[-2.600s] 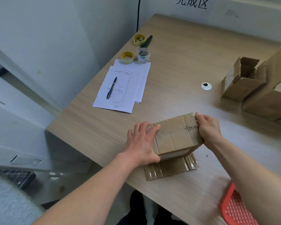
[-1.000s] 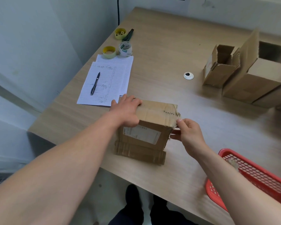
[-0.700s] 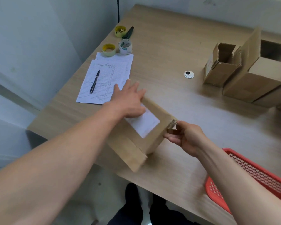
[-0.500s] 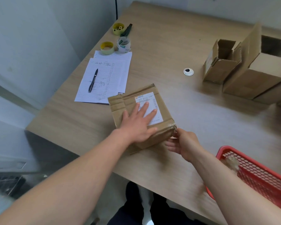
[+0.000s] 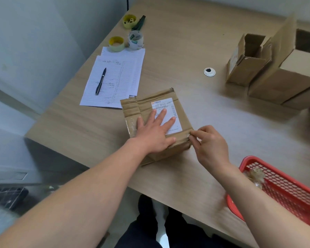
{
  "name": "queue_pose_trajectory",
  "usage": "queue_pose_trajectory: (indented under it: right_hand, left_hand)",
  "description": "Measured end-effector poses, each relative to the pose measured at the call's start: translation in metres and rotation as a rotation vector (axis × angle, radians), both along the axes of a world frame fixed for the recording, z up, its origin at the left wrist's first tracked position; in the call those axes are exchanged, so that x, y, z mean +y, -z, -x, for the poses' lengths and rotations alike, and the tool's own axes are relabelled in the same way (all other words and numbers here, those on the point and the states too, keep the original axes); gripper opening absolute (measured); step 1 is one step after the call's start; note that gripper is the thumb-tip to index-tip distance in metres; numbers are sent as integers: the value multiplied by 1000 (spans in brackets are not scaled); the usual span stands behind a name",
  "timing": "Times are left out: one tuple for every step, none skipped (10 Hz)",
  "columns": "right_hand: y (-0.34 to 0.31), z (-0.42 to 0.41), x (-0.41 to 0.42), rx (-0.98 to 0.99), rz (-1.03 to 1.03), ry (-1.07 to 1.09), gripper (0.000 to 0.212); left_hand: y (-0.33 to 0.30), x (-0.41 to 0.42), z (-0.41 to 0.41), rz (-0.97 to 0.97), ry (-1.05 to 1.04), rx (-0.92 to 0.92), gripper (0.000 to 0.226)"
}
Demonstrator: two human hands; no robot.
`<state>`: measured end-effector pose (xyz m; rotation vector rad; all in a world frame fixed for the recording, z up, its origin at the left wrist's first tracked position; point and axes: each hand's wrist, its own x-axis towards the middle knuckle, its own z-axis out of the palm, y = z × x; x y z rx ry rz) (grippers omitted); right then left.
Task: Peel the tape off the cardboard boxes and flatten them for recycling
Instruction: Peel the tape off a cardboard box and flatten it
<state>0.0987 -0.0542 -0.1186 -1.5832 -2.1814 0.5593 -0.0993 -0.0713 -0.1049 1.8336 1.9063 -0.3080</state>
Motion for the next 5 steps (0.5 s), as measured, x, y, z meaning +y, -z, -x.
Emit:
queue_pose_trajectory:
  right_hand:
    - [0,5,-2,-44,-40,-3,9]
    - [-3,9,-4,-83,-31,20,11]
    - [-6,11,-2,-129,-1,4,13]
    - [-9,12,2,-189,104,12,17]
    - [-11,11,5,-256,170,-48,17]
  left_hand:
    - [1,0,0,0,-9,-17,75]
    - [3,-1,0,-2,-9,-22,75]
    - [3,-1,1,-3,-16,-34,75]
    - [4,-1,0,-1,-21,-41,75]
    - [4,-2,0,2,-21,-44,76]
